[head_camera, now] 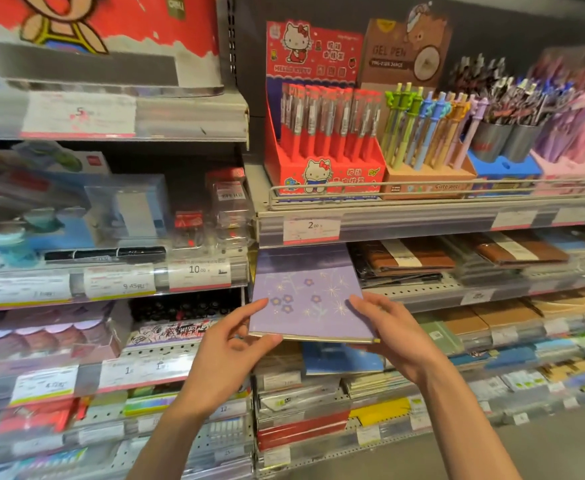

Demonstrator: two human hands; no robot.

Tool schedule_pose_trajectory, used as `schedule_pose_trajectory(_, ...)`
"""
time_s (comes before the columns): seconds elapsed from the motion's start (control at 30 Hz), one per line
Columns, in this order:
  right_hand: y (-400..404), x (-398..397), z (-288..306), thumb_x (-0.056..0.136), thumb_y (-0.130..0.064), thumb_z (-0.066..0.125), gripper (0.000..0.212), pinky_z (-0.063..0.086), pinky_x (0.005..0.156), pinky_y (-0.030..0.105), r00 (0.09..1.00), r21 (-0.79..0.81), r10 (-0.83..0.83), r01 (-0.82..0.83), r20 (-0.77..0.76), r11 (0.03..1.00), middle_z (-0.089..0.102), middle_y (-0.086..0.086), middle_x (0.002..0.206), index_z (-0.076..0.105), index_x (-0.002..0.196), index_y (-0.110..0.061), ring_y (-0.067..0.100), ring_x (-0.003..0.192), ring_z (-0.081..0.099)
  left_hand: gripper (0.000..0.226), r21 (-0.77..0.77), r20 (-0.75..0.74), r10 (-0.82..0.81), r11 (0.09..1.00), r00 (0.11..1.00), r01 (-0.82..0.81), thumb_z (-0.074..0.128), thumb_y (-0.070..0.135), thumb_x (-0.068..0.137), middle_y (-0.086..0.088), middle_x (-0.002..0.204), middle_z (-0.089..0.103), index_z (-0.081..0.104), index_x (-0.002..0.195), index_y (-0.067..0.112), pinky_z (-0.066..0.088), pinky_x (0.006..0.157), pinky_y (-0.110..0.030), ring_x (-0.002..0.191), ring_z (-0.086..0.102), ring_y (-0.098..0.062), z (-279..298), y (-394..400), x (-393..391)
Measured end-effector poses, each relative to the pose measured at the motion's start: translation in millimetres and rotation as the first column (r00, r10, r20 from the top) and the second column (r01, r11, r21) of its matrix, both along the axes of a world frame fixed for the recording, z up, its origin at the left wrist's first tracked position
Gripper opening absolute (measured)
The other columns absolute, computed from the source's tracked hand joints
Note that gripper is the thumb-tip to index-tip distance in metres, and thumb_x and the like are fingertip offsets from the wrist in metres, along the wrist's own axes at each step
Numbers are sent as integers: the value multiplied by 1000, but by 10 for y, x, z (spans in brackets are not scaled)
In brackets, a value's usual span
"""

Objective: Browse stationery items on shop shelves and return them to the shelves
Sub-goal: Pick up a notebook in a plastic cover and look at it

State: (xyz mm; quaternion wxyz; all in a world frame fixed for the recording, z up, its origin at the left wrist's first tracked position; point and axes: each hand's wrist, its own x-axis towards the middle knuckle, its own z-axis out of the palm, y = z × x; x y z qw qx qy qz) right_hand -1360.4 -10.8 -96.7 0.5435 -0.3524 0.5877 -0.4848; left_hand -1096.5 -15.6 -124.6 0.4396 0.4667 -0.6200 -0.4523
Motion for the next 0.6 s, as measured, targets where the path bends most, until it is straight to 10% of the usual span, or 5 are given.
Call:
schedule_pose_trajectory(0.1, 52, -22, -54, 87, -20, 75, 40, 58, 64, 30, 997, -27, 63, -62, 36, 998, 73, 12, 112, 60, 124, -14, 23, 74, 69, 49, -55, 5, 26, 998, 1000, -26, 76, 32, 82, 4, 59, 29, 59, 125, 46, 45, 58, -25, 49, 33, -7, 1, -39, -64)
schedule_pose_trajectory(0.3, -268, 159, -39, 91, -20, 70, 42, 58, 62, 28, 985, -170, -95, 71, -141, 983, 73, 0, 77, 53, 130, -17, 17, 57, 61, 52, -270, 287, 201, 955, 937, -122, 62, 48, 89, 7, 71, 52, 46, 138, 42, 40, 59, -16, 64, 54, -7, 47, -259, -136)
schedule_pose_trajectory(0.47, -273, 140, -132, 90, -50, 64, 50, 56, 80, 37, 759, -323, -256, 63, -599, 944, 65, -5, 110, 54, 134, -28, 10, 85, 67, 46, -418, 376, 267, 903, 887, -95, 52, 39, 97, 12, 84, 51, 46, 143, 32, 48, 65, -29, 75, 53, -8, -9, -242, -95)
schedule_pose_trajectory(0.6, -167, 147, -197, 89, -49, 65, 46, 50, 86, 26, 641, -501, -348, -67, -685, 863, 49, -13, 122, 61, 128, -26, -2, 103, 57, 44, -464, 405, 282, 883, 870, -70, 49, 35, 99, 14, 86, 51, 45, 144, 33, 47, 64, -26, 74, 52, -7, -63, -212, -116)
